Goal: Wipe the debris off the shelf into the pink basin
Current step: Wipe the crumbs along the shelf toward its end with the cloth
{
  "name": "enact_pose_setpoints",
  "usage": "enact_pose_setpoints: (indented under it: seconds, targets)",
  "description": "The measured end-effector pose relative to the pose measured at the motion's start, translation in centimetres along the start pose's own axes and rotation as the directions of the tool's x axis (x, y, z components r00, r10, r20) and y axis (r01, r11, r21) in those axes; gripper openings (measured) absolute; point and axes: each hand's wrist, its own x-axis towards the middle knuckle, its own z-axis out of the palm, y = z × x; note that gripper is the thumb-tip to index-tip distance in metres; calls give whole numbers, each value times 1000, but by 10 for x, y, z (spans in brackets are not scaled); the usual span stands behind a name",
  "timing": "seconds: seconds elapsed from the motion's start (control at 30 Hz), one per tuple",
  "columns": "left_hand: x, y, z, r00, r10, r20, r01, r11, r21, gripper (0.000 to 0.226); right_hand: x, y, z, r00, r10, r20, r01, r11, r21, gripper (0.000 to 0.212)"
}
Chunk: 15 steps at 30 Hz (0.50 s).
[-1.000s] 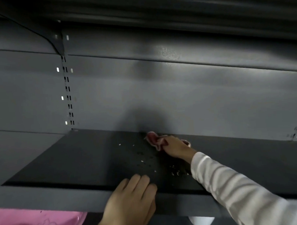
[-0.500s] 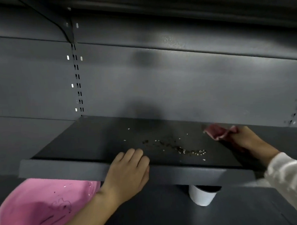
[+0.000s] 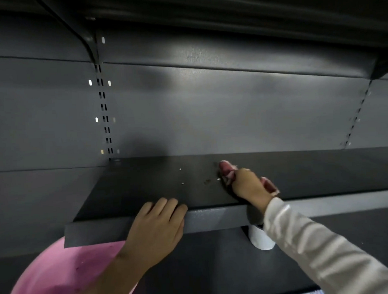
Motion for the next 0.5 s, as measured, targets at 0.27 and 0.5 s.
enact_pose_setpoints:
  seconds: [0.27,0.5]
  targets:
    - [-2,-1,0,1000,-10,18,11,999,-39,32,8,7,-35,976,116,-183,-104,992,70,29]
    - [-2,1,2,999,-36,9,37,996,-76,34,-3,68,-41,960,279,8,-278,958,-70,36]
